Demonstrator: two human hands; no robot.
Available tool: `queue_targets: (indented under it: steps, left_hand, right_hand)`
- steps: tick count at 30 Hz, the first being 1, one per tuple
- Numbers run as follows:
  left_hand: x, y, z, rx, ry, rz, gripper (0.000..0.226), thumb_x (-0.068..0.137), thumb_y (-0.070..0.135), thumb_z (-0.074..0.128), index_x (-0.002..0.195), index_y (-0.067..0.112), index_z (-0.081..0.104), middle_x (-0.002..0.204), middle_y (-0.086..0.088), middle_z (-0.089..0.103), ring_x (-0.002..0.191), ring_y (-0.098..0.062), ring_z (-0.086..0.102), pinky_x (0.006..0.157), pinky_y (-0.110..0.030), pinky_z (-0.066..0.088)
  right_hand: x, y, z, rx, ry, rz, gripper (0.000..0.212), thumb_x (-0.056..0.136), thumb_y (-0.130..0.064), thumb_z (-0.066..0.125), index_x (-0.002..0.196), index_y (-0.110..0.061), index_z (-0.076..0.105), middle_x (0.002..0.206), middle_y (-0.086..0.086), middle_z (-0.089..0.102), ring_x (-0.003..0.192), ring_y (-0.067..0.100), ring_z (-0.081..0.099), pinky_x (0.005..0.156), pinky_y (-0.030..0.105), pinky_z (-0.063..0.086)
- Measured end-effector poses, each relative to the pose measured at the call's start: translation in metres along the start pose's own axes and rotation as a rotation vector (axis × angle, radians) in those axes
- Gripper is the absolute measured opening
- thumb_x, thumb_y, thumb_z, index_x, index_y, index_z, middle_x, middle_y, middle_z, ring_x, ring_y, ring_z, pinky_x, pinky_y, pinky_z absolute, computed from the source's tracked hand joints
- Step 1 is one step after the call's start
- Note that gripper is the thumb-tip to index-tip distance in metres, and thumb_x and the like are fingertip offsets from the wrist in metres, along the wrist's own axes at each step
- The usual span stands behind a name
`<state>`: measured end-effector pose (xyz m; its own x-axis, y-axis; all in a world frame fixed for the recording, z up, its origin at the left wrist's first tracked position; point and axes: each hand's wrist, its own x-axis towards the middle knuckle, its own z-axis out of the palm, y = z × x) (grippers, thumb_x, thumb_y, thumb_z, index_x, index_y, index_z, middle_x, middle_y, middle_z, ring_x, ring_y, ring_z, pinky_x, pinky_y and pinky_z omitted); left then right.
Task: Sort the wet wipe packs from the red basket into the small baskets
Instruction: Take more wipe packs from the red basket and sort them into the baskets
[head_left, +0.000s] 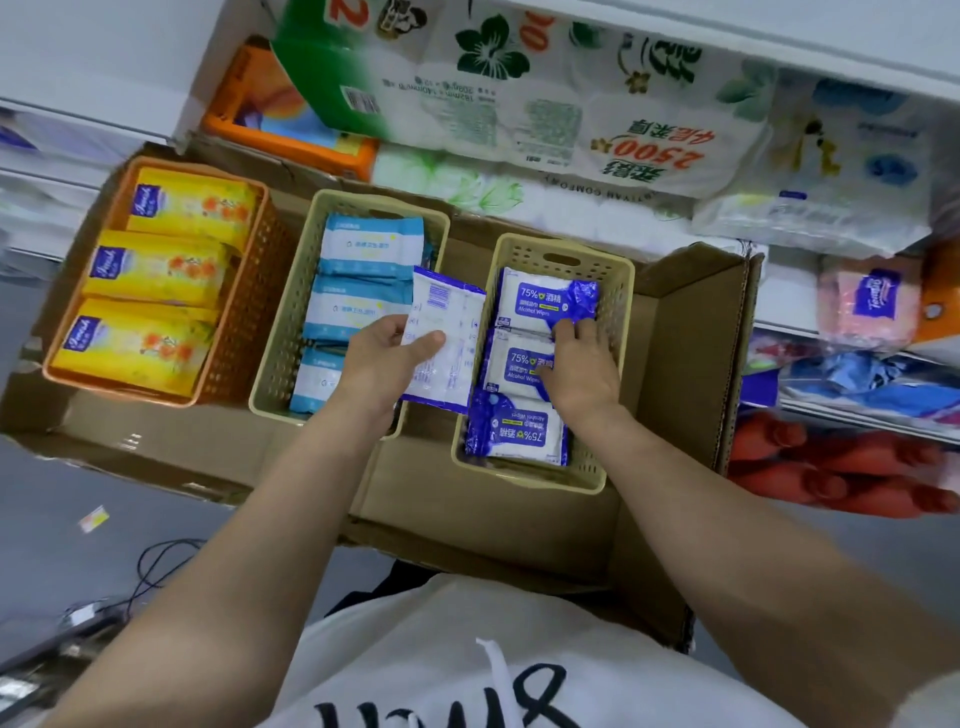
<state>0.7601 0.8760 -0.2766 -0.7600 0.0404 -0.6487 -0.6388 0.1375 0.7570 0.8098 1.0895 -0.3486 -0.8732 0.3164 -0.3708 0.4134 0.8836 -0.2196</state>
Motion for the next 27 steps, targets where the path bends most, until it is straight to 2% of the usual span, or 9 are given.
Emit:
queue_targets:
  steps: [4, 6, 10, 12, 14, 16, 18, 23, 27]
  left_hand:
    - [0.003, 0.002, 0.005, 0.05, -0.035, -0.015, 0.034, 0.086, 0.017, 0.074, 0.116, 0.01, 0.061, 0.107, -0.004, 0.072, 0.087, -0.015, 0.072, 0.065, -0.025, 0.057]
    - [0.005, 0.005, 0.009, 0.074, -0.037, 0.004, 0.029, 0.085, 0.016, 0.075, 0.109, 0.012, 0.06, 0.107, -0.006, 0.072, 0.088, -0.017, 0.071, 0.067, -0.029, 0.058]
    - [0.003, 0.011, 0.024, 0.343, -0.018, 0.33, 0.02, 0.081, 0.016, 0.077, 0.092, 0.023, 0.061, 0.092, 0.006, 0.07, 0.085, -0.009, 0.066, 0.073, -0.028, 0.053]
    - [0.0, 0.016, 0.031, 0.454, -0.102, 0.525, 0.019, 0.081, 0.017, 0.076, 0.092, 0.027, 0.066, 0.087, 0.014, 0.068, 0.084, -0.001, 0.063, 0.073, -0.026, 0.05]
    - [0.0, 0.018, 0.036, 0.523, -0.201, 0.635, 0.021, 0.081, 0.022, 0.077, 0.101, 0.026, 0.071, 0.099, 0.015, 0.067, 0.102, -0.006, 0.06, 0.088, -0.031, 0.048]
    - [0.003, 0.017, 0.04, 0.535, -0.222, 0.625, 0.032, 0.083, 0.034, 0.075, 0.115, 0.029, 0.07, 0.127, 0.013, 0.057, 0.128, -0.012, 0.046, 0.103, -0.028, 0.037]
    - [0.005, 0.018, 0.041, 0.42, -0.172, 0.492, 0.04, 0.087, 0.04, 0.069, 0.125, 0.031, 0.062, 0.139, 0.007, 0.05, 0.129, -0.008, 0.045, 0.098, -0.019, 0.038]
    - [0.012, 0.02, 0.035, 0.251, -0.077, 0.226, 0.029, 0.088, 0.025, 0.071, 0.115, 0.024, 0.06, 0.115, 0.003, 0.064, 0.104, -0.012, 0.065, 0.066, -0.026, 0.056]
    - [0.013, 0.02, 0.031, 0.246, -0.208, 0.178, 0.016, 0.086, 0.024, 0.072, 0.1, 0.027, 0.065, 0.107, 0.002, 0.068, 0.101, -0.014, 0.067, 0.063, -0.027, 0.057]
  right_hand:
    - [-0.004, -0.008, -0.012, -0.08, 0.096, -0.048, 0.048, 0.089, -0.033, 0.067, 0.13, -0.015, 0.05, 0.133, 0.009, 0.049, 0.125, 0.026, 0.043, 0.098, 0.038, 0.044]
    - [-0.004, -0.024, -0.034, 0.291, 0.093, 0.05, 0.037, 0.089, -0.044, 0.067, 0.114, -0.018, 0.06, 0.119, 0.003, 0.061, 0.11, 0.017, 0.057, 0.088, 0.034, 0.051]
    - [-0.005, -0.058, -0.083, 1.211, -0.45, 0.339, 0.069, 0.068, -0.076, 0.068, 0.103, -0.016, 0.068, 0.097, 0.011, 0.076, 0.08, 0.022, 0.076, 0.064, 0.035, 0.061]
    - [-0.008, -0.06, -0.091, 1.289, -0.502, 0.327, 0.069, 0.071, -0.066, 0.074, 0.11, -0.009, 0.068, 0.099, 0.015, 0.075, 0.085, 0.027, 0.075, 0.068, 0.037, 0.061]
    - [-0.01, -0.056, -0.091, 1.39, -0.344, 0.379, 0.042, 0.085, -0.033, 0.075, 0.112, -0.003, 0.065, 0.103, 0.018, 0.073, 0.086, 0.027, 0.074, 0.068, 0.034, 0.061]
    - [-0.012, -0.044, -0.087, 1.559, -0.257, 0.43, 0.026, 0.089, -0.011, 0.07, 0.113, -0.003, 0.063, 0.104, 0.018, 0.073, 0.087, 0.027, 0.073, 0.069, 0.034, 0.061]
    - [-0.014, -0.032, -0.084, 1.681, -0.274, 0.404, 0.031, 0.088, -0.006, 0.07, 0.118, -0.006, 0.062, 0.107, 0.016, 0.073, 0.093, 0.027, 0.073, 0.073, 0.035, 0.06]
    - [-0.023, -0.016, -0.076, 1.522, -0.296, 0.372, 0.048, 0.078, -0.007, 0.08, 0.121, -0.014, 0.059, 0.112, 0.01, 0.073, 0.096, 0.021, 0.073, 0.076, 0.037, 0.061]
    - [-0.025, -0.005, -0.078, 1.061, -0.235, 0.271, 0.061, 0.076, -0.018, 0.084, 0.128, -0.018, 0.052, 0.115, 0.002, 0.067, 0.099, 0.017, 0.07, 0.079, 0.04, 0.062]
